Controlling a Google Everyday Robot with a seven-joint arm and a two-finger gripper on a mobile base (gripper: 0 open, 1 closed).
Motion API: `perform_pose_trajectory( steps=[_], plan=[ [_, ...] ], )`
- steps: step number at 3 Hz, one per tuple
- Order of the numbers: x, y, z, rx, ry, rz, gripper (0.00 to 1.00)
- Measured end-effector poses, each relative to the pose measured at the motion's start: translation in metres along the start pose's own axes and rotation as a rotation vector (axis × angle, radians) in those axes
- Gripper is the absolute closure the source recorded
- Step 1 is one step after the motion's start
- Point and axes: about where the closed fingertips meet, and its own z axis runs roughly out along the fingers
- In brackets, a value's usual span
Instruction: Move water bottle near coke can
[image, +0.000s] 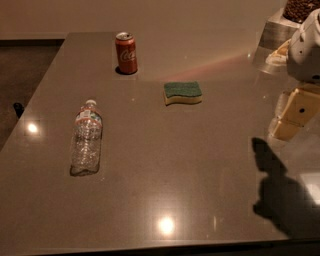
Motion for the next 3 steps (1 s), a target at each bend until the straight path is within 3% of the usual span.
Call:
perform_pose_trajectory(
  steps=[1, 2, 3],
  plan=[
    [-0.001, -0.001, 0.001, -0.004, -0.003, 0.008, 0.00],
    [-0.011, -0.007, 0.008, -0.038, -0.023, 0.074, 0.00],
    [-0.049, -0.012, 0.036, -0.096, -0.048, 0.127, 0.00]
  ],
)
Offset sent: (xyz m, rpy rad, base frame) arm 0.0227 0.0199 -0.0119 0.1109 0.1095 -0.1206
